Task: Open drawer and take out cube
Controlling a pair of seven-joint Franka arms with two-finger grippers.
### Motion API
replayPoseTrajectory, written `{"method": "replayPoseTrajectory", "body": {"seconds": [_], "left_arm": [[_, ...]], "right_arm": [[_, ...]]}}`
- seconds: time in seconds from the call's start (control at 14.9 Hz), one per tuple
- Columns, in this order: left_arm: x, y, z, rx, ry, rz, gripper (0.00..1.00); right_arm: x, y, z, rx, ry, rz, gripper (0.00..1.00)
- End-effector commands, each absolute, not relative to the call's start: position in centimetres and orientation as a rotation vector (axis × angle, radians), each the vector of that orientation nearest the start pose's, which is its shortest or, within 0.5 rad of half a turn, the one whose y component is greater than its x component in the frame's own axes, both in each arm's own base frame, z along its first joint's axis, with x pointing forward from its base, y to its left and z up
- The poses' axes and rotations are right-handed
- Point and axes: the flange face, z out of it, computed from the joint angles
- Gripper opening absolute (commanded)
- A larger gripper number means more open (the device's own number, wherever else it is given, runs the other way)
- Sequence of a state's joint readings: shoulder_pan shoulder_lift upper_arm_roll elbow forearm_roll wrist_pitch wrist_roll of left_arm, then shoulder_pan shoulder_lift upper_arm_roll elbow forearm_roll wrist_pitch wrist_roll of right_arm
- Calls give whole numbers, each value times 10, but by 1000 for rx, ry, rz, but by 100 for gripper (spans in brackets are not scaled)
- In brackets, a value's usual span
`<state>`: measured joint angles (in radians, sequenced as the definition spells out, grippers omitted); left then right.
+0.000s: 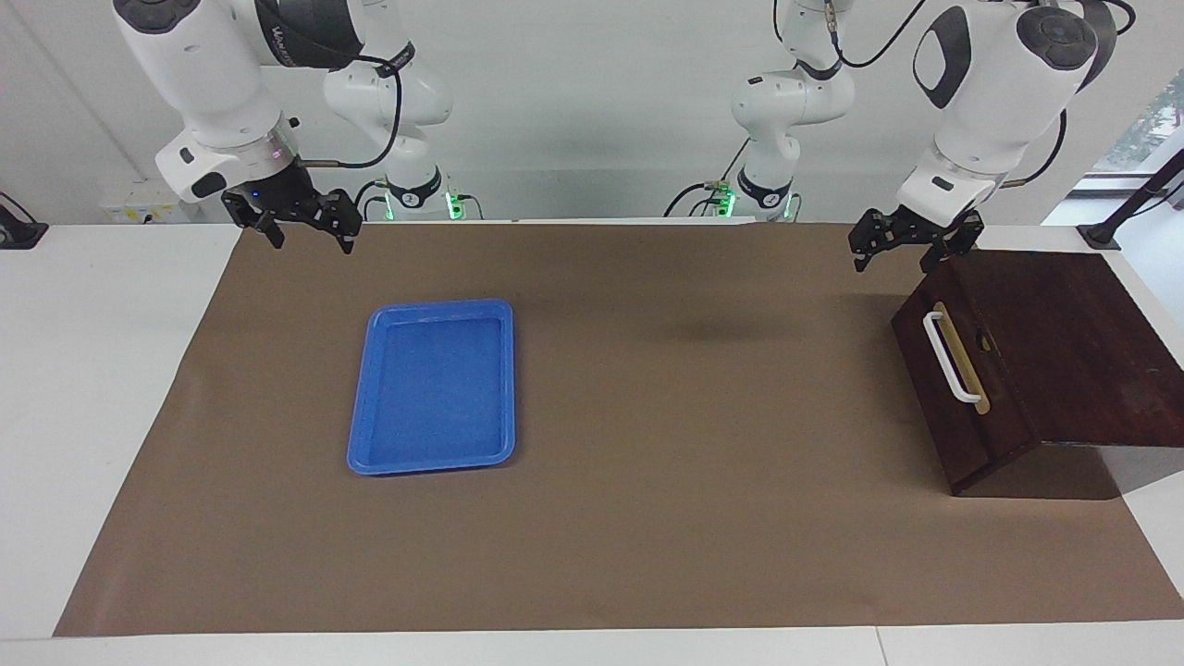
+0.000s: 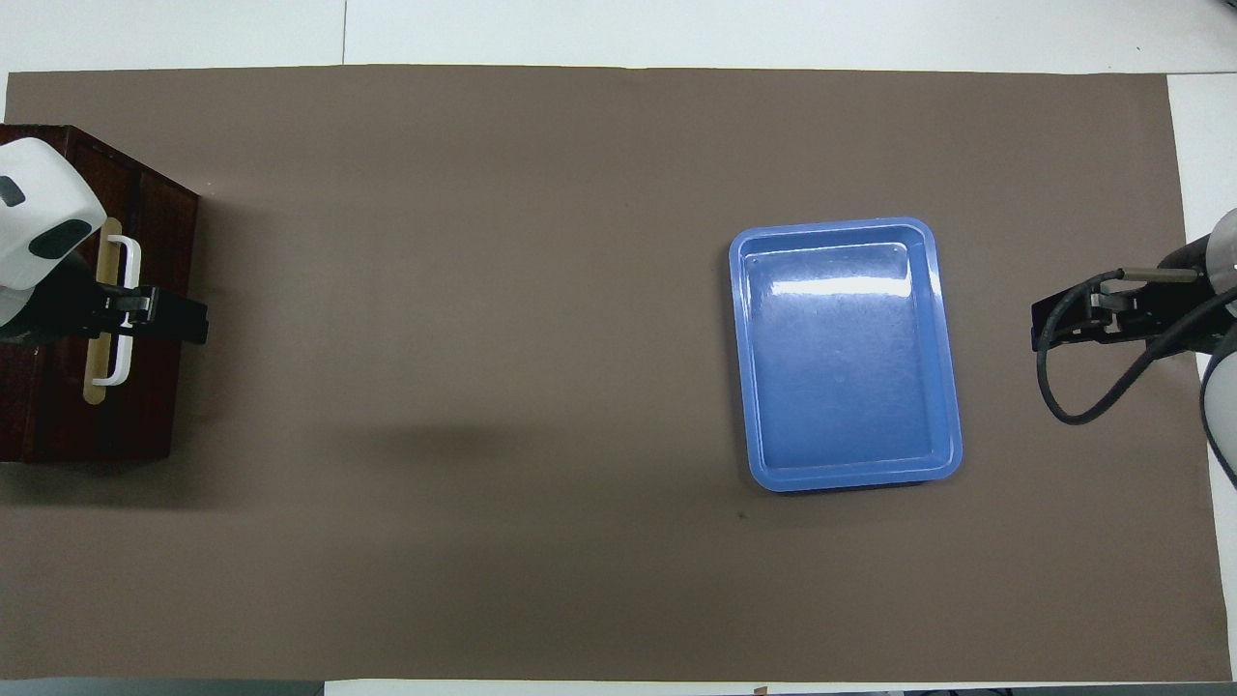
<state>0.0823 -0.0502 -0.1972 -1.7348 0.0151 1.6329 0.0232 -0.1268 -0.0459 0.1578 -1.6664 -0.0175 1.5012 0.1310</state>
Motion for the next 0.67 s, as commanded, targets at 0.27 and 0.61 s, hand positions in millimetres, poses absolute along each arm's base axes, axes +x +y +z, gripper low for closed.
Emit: {"method": "replayPoseTrajectory", "body": {"seconds": [0.27, 0.61], "left_arm": [[531, -64, 580, -3113, 239, 68, 100], [540, -61, 570, -3076, 253, 1, 100]], "right_arm": [[527, 13, 602, -3170, 140, 159, 100], [528, 13, 602, -3170, 140, 161, 100]]}}
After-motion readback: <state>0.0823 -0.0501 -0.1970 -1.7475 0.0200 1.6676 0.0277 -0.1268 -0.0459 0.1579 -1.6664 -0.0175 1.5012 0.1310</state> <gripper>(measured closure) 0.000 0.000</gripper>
